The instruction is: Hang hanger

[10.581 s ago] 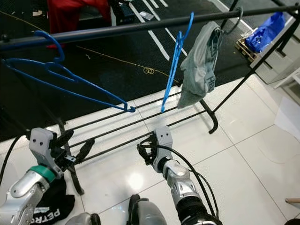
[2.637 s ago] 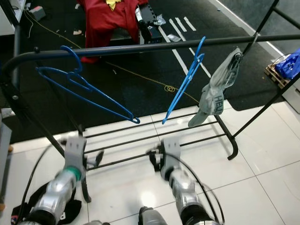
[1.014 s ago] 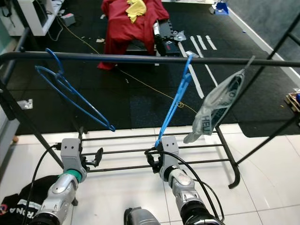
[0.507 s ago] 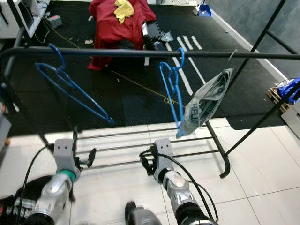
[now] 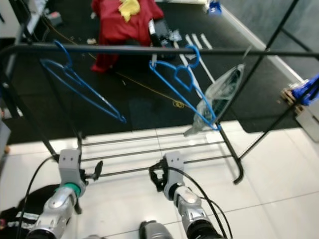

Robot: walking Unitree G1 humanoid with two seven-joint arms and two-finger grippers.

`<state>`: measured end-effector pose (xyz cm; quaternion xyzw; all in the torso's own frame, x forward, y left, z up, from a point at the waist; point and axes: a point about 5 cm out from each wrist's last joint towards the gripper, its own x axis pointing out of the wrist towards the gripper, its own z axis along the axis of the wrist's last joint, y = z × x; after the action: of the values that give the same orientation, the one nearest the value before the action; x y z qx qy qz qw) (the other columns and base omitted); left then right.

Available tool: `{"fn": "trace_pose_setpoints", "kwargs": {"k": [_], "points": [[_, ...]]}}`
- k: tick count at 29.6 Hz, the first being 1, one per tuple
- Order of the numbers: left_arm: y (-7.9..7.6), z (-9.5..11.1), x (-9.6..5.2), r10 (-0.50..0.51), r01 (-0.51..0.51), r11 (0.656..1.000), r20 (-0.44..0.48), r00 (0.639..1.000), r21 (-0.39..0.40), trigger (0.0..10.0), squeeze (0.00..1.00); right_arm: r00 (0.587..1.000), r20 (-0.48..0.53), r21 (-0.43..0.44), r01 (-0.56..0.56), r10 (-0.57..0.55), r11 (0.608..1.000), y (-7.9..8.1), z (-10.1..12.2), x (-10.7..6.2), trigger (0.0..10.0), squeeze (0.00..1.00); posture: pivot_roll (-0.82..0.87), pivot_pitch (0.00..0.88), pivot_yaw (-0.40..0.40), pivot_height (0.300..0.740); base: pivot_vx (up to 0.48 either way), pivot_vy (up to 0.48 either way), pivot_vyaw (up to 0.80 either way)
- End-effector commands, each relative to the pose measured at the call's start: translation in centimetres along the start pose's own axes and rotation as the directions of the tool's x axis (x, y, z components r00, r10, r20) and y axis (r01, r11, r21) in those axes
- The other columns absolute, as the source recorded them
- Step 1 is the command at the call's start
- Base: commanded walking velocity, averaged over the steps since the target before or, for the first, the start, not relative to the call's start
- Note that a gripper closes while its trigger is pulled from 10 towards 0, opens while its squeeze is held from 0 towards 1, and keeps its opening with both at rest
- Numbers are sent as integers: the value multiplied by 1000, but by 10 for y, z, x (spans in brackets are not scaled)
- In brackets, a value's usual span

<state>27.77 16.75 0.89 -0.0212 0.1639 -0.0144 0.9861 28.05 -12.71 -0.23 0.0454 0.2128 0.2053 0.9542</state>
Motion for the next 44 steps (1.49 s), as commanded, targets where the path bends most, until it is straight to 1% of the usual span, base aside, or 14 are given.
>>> {"fn": "trace_pose_setpoints", "kwargs": {"k": [1,3,5,8,9,16,24,27,30,32,35,37,44], "points": [[0,-6,-2,-7,7,1000,-28,1000,8,10000,0,1000,-15,8,4,-4,1000,-2,-3,-2,10000,0,-43,73,-22,740,0,0,0],[-1,-8,-3,-16,17,1000,-42,999,15,10000,0,1000,-15,10,3,-3,1000,-2,-4,-2,10000,0,-44,79,-20,740,0,0,0],[-3,-11,-4,-38,40,998,-61,997,42,10000,0,1000,-13,15,2,-2,1000,-2,-4,-3,10000,0,-44,82,-16,740,0,480,0],[-5,-12,-4,-52,54,998,-66,996,29,10000,0,1000,-12,17,2,-2,1000,-2,-4,-3,10000,0,-44,85,-13,740,0,480,0],[-7,-11,-5,-75,77,996,-52,996,43,10000,0,1000,-11,18,3,-3,1000,-3,-4,-3,10000,0,-43,87,-11,740,0,0,0],[-4,-7,-5,-40,41,998,-20,999,43,10000,0,1000,-6,26,15,-15,1000,-4,-6,-5,10000,0,-43,94,-2,740,0,0,0],[-7,-5,-6,-54,54,997,0,999,47,10000,0,1000,4,39,26,-26,999,-3,-7,-6,10000,0,-43,97,6,740,0,0,0],[-9,-5,-6,-71,71,995,-3,997,65,10000,0,1000,5,42,28,-28,999,-3,-8,-6,10000,0,-45,97,10,740,0,0,0],[-10,-6,-6,-75,75,996,-12,997,55,10000,0,1000,5,44,28,-29,999,-3,-8,-7,10000,0,-47,97,11,740,0,-190,0],[-10,-5,-6,-75,76,995,-11,997,62,10000,0,1000,4,46,29,-29,999,-3,-8,-7,10000,0,-48,97,12,740,0,-480,0],[-10,-5,-5,-65,66,997,-17,998,48,10000,0,1000,3,48,29,-30,998,-2,-8,-7,10000,0,-50,98,11,740,0,-480,0],[-7,-7,-4,-36,37,999,-32,999,15,10000,0,1000,-1,47,29,-29,998,-3,-9,-7,10000,0,-51,99,9,740,0,0,0],[-8,-7,-4,-43,44,999,-32,999,13,10000,0,1000,-10,47,25,-24,999,-3,-10,-8,10000,0,-50,100,6,740,0,0,0]]}}
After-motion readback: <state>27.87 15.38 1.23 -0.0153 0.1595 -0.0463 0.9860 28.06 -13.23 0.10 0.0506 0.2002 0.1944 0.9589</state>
